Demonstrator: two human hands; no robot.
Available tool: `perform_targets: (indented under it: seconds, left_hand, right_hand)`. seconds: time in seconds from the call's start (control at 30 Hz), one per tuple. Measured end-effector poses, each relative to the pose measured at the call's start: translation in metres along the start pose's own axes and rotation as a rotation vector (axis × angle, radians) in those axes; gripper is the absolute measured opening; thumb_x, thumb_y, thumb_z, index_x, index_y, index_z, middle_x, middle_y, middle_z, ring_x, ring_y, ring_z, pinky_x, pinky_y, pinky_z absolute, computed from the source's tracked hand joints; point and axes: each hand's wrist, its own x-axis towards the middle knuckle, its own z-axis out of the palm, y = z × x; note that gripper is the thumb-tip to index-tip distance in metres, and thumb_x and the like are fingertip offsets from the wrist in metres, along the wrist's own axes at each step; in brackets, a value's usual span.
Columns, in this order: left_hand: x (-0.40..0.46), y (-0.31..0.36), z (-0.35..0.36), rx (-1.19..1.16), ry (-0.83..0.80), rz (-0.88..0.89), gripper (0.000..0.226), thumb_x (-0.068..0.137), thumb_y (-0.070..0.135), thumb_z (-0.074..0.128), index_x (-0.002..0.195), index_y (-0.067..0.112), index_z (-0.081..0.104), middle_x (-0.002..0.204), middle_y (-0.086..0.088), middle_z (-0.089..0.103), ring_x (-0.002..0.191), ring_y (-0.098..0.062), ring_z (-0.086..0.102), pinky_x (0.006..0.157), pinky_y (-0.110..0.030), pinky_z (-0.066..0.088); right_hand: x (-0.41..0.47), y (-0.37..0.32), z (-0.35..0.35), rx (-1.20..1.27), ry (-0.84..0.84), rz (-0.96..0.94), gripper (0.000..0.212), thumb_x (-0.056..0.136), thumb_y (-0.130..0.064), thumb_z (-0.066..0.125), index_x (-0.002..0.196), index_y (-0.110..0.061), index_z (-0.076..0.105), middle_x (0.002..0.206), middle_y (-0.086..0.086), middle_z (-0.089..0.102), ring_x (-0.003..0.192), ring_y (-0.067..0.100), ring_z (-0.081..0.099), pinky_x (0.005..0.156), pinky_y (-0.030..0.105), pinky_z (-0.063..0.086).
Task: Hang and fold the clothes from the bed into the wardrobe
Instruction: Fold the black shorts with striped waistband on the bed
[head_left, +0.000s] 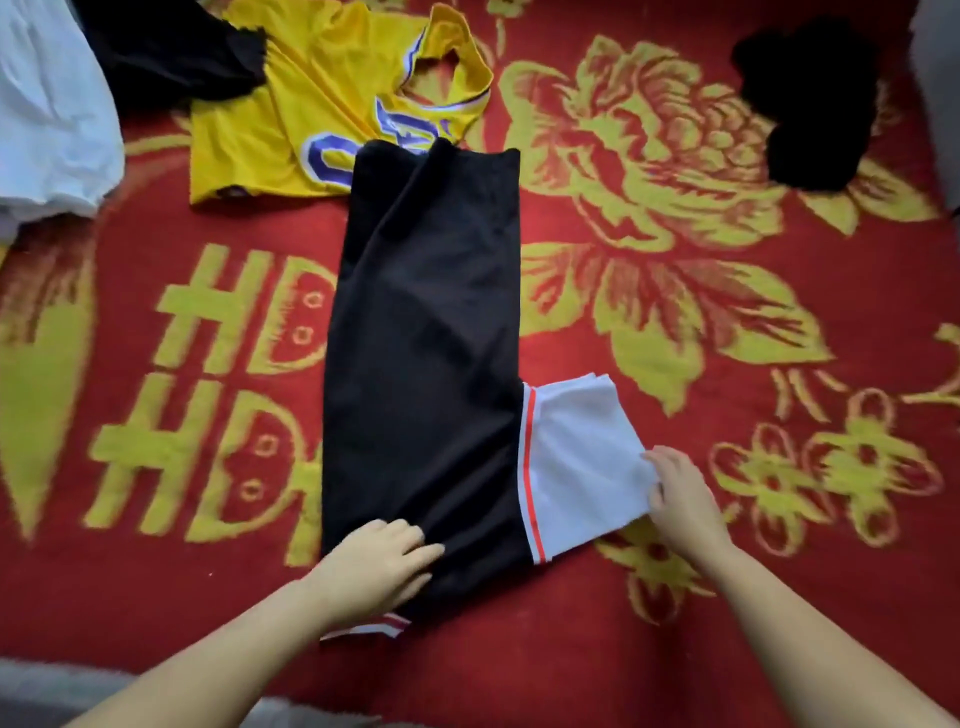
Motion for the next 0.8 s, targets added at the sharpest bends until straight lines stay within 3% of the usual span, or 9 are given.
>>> perform_targets:
  seconds: [0.07, 0.13, 0.2, 0.27, 0.33, 0.47, 0.57, 0.7, 0.8]
  left_hand:
    - [0.043, 0.007, 0.007, 0.018, 0.023, -0.157, 0.039, 0.083, 0.039, 0.058, 0.119, 0.026, 0.066, 0.112, -0.001, 0.067, 0.104, -0.02, 0.065, 0.09, -0.037, 0.052]
    - [0.079, 0.014, 0.016, 0.005, -0.159, -0.473, 0.063, 0.091, 0.049, 0.05, 0.148, 0.031, 0.029, 0.156, -0.007, 0.026, 0.143, -0.024, 0.026, 0.11, -0.056, 0.024]
    - [0.095, 0.018, 0.036, -0.076, -0.341, -0.742, 0.076, 0.095, 0.058, 0.034, 0.147, 0.033, -0.015, 0.155, -0.004, -0.025, 0.146, -0.025, -0.017, 0.111, -0.063, 0.004]
    - [0.098, 0.018, 0.058, -0.105, -0.4, -0.82, 0.081, 0.093, 0.064, 0.029, 0.138, 0.034, -0.031, 0.146, -0.003, -0.041, 0.14, -0.026, -0.033, 0.109, -0.066, 0.001]
    - [0.096, 0.016, 0.068, -0.104, -0.402, -0.817, 0.083, 0.092, 0.067, 0.028, 0.134, 0.034, -0.037, 0.141, -0.004, -0.047, 0.133, -0.025, -0.041, 0.108, -0.068, 0.0]
    - [0.093, 0.015, 0.068, -0.17, -0.413, -0.765, 0.082, 0.093, 0.063, 0.03, 0.136, 0.034, -0.034, 0.144, -0.003, -0.045, 0.134, -0.023, -0.04, 0.109, -0.066, -0.002]
    - [0.084, 0.013, 0.057, -0.347, -0.345, -0.742, 0.068, 0.1, 0.045, 0.034, 0.151, 0.031, -0.009, 0.156, 0.003, -0.025, 0.144, -0.015, -0.023, 0.114, -0.056, -0.001]
    - [0.043, -0.02, 0.032, -0.486, -0.127, -0.687, 0.062, 0.094, 0.005, 0.039, 0.152, 0.018, 0.02, 0.16, 0.001, 0.009, 0.147, -0.013, 0.006, 0.12, -0.036, 0.009]
    - [-0.01, -0.051, 0.024, -0.213, -0.191, -0.526, 0.083, 0.074, -0.014, 0.049, 0.149, 0.01, 0.026, 0.158, -0.007, 0.018, 0.146, -0.023, 0.017, 0.118, -0.037, 0.013]
  right_hand:
    - [0.02, -0.006, -0.003, 0.217, 0.004, 0.169, 0.056, 0.094, -0.019, 0.055, 0.145, -0.005, 0.035, 0.146, 0.016, 0.036, 0.136, 0.03, 0.034, 0.11, 0.04, 0.029]
    - [0.037, -0.008, 0.001, 0.25, -0.053, 0.282, 0.07, 0.091, -0.038, 0.06, 0.147, -0.007, 0.03, 0.143, 0.017, 0.038, 0.132, 0.034, 0.037, 0.106, 0.043, 0.033]
    - [0.05, -0.006, 0.004, 0.293, -0.103, 0.325, 0.074, 0.088, -0.046, 0.062, 0.144, -0.008, 0.033, 0.126, 0.012, 0.05, 0.119, 0.031, 0.047, 0.096, 0.041, 0.04]
    - [0.06, -0.007, 0.004, 0.43, -0.17, 0.347, 0.067, 0.087, -0.042, 0.066, 0.137, -0.009, 0.036, 0.111, 0.006, 0.056, 0.105, 0.026, 0.055, 0.086, 0.037, 0.043]
    - [0.064, -0.012, 0.0, 0.518, -0.19, 0.256, 0.044, 0.089, -0.03, 0.066, 0.124, -0.012, 0.047, 0.114, 0.007, 0.06, 0.1, 0.022, 0.058, 0.086, 0.038, 0.047]
    - [0.049, -0.056, -0.029, 0.804, -0.153, -0.019, 0.028, 0.084, -0.029, 0.064, 0.111, -0.027, 0.061, 0.112, -0.006, 0.067, 0.094, 0.001, 0.064, 0.074, 0.016, 0.051]
    - [0.034, -0.114, -0.029, 0.839, -0.266, -0.131, 0.033, 0.09, -0.022, 0.063, 0.121, -0.033, 0.06, 0.109, -0.01, 0.068, 0.097, 0.003, 0.063, 0.079, 0.019, 0.05]
    - [0.024, -0.173, -0.001, 0.671, -0.526, -0.258, 0.034, 0.092, -0.022, 0.06, 0.124, -0.035, 0.055, 0.08, -0.008, 0.064, 0.07, 0.008, 0.063, 0.07, 0.019, 0.047]
    - [0.021, -0.158, 0.012, 0.233, -0.27, -0.351, 0.033, 0.092, -0.012, 0.051, 0.12, -0.028, 0.059, 0.09, -0.012, 0.067, 0.085, 0.013, 0.067, 0.077, 0.031, 0.05]
